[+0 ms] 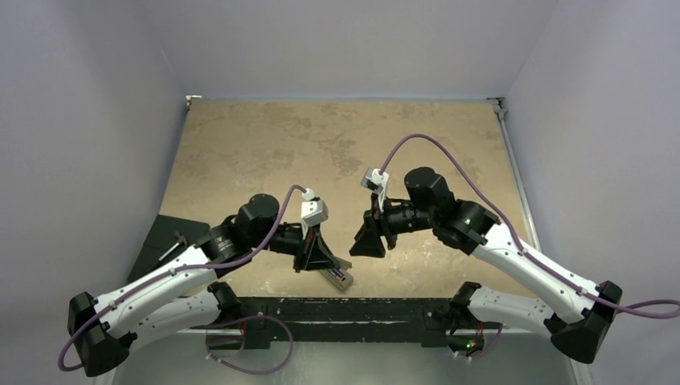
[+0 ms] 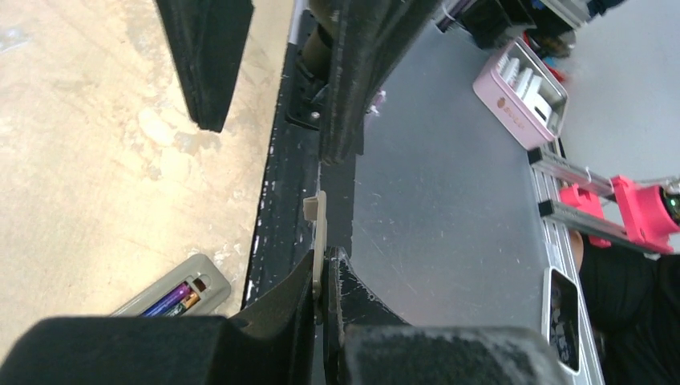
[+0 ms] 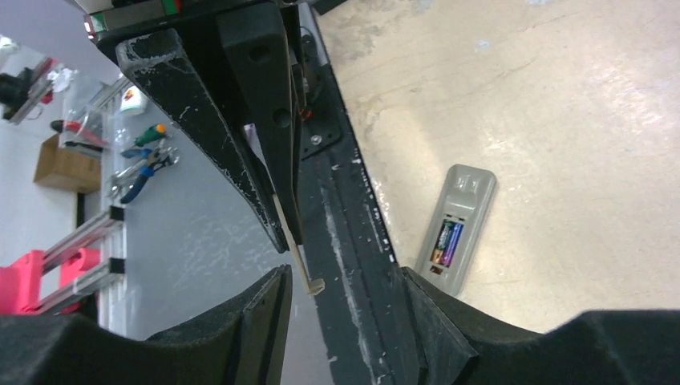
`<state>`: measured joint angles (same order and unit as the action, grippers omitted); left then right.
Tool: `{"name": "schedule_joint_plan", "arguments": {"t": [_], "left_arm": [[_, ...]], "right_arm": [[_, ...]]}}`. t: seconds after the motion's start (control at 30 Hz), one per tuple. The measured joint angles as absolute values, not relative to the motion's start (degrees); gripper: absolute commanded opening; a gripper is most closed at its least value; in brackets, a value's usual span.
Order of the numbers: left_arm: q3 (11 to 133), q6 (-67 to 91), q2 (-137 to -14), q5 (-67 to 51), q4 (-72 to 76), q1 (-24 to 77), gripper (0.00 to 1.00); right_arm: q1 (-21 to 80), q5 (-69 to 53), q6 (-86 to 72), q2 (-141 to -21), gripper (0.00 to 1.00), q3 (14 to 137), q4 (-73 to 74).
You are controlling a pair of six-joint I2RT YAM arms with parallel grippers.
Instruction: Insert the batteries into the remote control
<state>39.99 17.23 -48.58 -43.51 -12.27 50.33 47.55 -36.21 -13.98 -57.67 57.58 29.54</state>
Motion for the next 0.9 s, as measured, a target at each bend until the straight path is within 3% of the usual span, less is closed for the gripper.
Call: {"name": "schedule_joint_plan", "arguments": {"t": [0.37, 0.63, 0.9], "left_arm": [[34.06, 32.71, -46.96, -31.42, -7.31, 47.00, 0.00], [30.50, 43.97, -48.01, -31.62, -2.11, 41.67, 0.00], [29.23, 49.82, -48.80, -34.41, 1.65, 41.04, 0.00]], "right_arm": [[51.29, -29.47, -9.56, -54.06, 0.58, 50.11, 24.36], [63.29, -15.79, -2.76, -54.02, 0.58, 50.11, 21.21], [67.68, -6.66, 7.07, -52.29, 0.58, 49.25, 18.70]]}}
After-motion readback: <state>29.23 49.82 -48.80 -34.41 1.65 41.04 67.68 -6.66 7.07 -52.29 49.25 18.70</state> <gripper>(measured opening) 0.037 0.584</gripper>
